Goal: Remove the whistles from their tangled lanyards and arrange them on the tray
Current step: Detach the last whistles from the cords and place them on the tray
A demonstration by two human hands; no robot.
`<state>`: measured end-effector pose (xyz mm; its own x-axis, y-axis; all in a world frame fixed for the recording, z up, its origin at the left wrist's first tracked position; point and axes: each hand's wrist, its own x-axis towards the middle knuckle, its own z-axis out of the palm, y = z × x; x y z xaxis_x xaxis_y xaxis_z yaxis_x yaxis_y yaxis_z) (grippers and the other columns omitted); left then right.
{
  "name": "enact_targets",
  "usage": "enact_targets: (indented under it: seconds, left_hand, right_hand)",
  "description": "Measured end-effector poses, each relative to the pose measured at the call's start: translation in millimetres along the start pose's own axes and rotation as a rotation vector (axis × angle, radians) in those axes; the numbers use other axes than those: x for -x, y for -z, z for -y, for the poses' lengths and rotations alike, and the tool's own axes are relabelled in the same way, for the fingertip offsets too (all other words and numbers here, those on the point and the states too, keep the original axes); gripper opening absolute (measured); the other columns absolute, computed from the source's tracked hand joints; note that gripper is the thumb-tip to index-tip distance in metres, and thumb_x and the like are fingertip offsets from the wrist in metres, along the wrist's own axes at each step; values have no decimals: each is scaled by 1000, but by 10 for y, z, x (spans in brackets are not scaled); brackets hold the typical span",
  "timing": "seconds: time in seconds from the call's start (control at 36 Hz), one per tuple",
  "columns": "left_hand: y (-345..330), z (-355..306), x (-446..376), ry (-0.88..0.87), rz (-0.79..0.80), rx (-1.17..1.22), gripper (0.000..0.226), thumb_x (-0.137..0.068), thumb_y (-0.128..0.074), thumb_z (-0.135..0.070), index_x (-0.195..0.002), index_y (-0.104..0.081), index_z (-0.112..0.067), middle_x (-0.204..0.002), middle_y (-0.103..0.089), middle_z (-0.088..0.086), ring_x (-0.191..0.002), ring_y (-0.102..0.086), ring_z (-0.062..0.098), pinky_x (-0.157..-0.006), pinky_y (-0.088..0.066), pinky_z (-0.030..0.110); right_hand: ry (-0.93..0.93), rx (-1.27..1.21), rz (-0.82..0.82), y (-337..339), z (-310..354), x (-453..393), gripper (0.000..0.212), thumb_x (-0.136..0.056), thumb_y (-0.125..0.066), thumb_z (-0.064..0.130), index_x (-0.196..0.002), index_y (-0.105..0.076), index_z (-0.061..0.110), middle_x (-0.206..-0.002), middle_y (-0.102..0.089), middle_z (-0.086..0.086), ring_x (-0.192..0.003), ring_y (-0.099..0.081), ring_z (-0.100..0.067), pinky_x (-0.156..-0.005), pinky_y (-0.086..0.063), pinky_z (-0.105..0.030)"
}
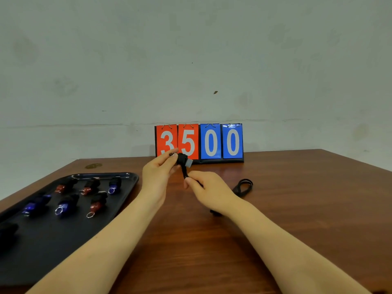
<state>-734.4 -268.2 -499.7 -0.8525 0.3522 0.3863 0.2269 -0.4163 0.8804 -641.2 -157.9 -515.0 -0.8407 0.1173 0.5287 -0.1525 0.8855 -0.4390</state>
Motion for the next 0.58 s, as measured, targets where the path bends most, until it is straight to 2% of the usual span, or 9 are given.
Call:
enact_targets:
  seconds: [0.08,0.17,0.25,0.33,0.44,0.53,0.58]
  left_hand:
    - [-10,52,5,-19,-31,-63,19,-93,-60,-14,-103,-68,-29,-107,-70,-1,-103,-66,19,-90,-54,30]
    - [-11,43,7,-28,-39,-80,20,-94,-60,-14,-110,-69,-23,-108,-70,1,-104,-66,20,-91,-54,30]
    - [-4,37,6,-57,-29,-143,21,-94,-60,-15,-111,-69,-23,-106,-70,-4,-103,-65,13,-85,-52,22]
    - [11,22,8,-163,34,-355,23,-94,-60,-15,-114,-68,-23,-101,-65,-14,-102,-60,5,-86,-48,19]
    - [50,27,-49,-234,100,-588,27,-94,-59,-17,-120,-67,-18,-116,-65,-4,-108,-57,8,-95,-46,26]
    - [35,15,-54,-206,155,-581,26,-93,-61,-17,-119,-69,-17,-116,-68,0,-108,-61,13,-96,-52,35]
    - [5,-15,-12,-170,206,-540,26,-93,-61,-16,-118,-69,-18,-116,-68,0,-109,-61,13,-94,-53,33]
  right_hand:
    - [40,5,16,2,22,0,24,-101,-44,26,-84,-60,22,-67,-51,14,-69,-51,-1,-63,-36,-14]
    - [53,-14,0,9,19,-6,24,-100,-44,26,-82,-59,25,-66,-52,14,-71,-52,-2,-65,-38,-15]
    - [53,-9,0,-2,13,-11,24,-101,-43,27,-82,-58,27,-67,-52,14,-71,-52,-3,-66,-39,-16]
    - [14,-11,-19,-5,8,-11,23,-101,-41,28,-87,-59,26,-67,-51,14,-67,-50,1,-62,-35,-14]
    - [-51,-96,-156,25,-18,-25,23,-101,-44,27,-87,-62,23,-74,-59,9,-69,-54,-4,-64,-41,-20]
    - [-113,-170,-280,58,-78,-49,24,-100,-46,24,-88,-66,17,-78,-62,7,-71,-54,-2,-65,-40,-12]
    - [-150,-221,-331,78,-109,-57,23,-100,-48,24,-84,-64,18,-72,-58,10,-66,-52,2,-61,-39,-9]
